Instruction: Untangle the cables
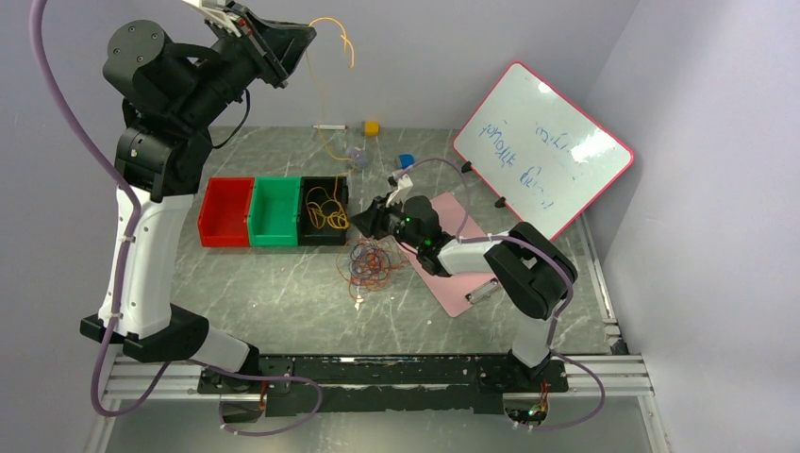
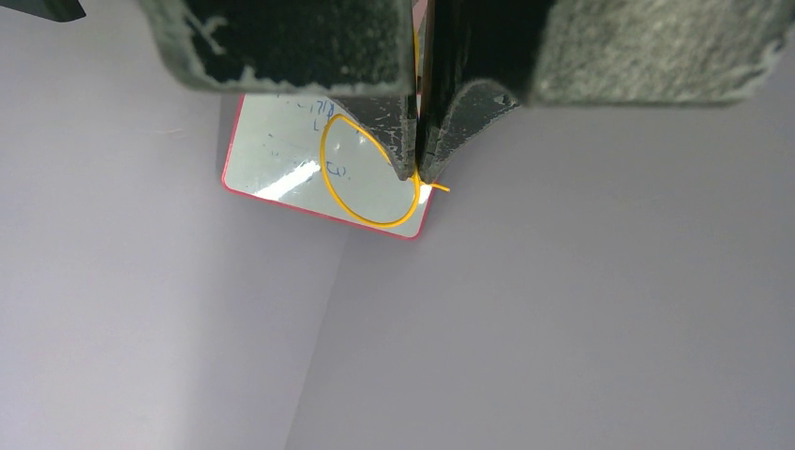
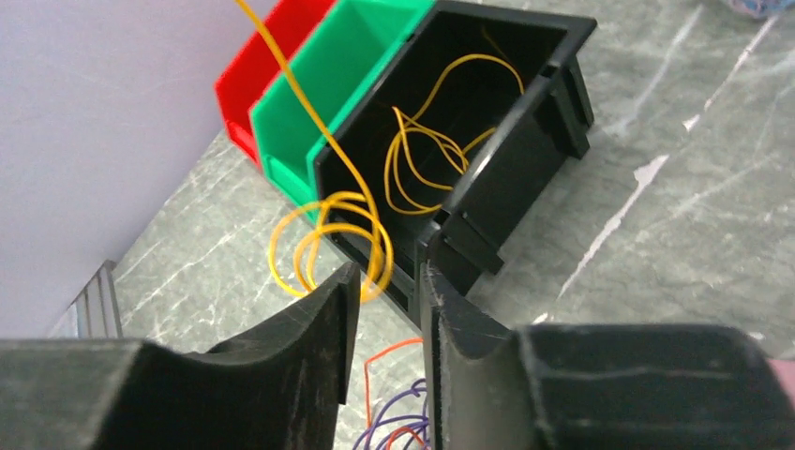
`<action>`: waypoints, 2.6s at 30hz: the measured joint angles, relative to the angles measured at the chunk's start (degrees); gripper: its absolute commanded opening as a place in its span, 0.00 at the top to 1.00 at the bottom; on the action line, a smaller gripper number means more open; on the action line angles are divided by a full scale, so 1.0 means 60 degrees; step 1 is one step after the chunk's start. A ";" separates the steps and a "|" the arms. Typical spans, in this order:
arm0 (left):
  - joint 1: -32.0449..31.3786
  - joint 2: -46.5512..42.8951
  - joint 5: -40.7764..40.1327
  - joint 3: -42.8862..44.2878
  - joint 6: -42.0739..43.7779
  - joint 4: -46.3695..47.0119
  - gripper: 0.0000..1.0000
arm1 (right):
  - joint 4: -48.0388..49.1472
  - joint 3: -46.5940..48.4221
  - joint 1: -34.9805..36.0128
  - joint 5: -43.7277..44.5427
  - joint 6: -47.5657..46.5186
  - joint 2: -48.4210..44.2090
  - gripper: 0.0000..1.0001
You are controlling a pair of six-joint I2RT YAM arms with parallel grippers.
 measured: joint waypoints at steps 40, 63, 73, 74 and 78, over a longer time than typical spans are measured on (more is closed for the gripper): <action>0.0000 -0.0007 -0.2186 -0.1373 0.1727 -0.0058 0.93 | -0.1239 -0.1129 0.0022 -0.0113 -0.0984 -0.1902 0.55; 0.0138 -0.0681 -0.3832 -0.5876 0.1727 0.0379 0.93 | -0.1792 -0.2779 0.0029 -0.0113 -0.1224 -0.3402 0.53; 0.0353 -0.1577 -0.4874 -0.6422 0.1905 0.0149 0.93 | -0.1872 -0.2918 0.0029 -0.0153 -0.1224 -0.3435 0.52; 0.0353 -0.1610 -0.4921 -0.6495 0.1909 0.0106 0.93 | -0.1880 -0.2918 0.0029 -0.0153 -0.1224 -0.3435 0.52; 0.0353 -0.1628 -0.5060 -0.6743 0.1953 -0.0138 0.93 | -0.1945 -0.2929 0.0029 -0.0157 -0.1224 -0.3435 0.52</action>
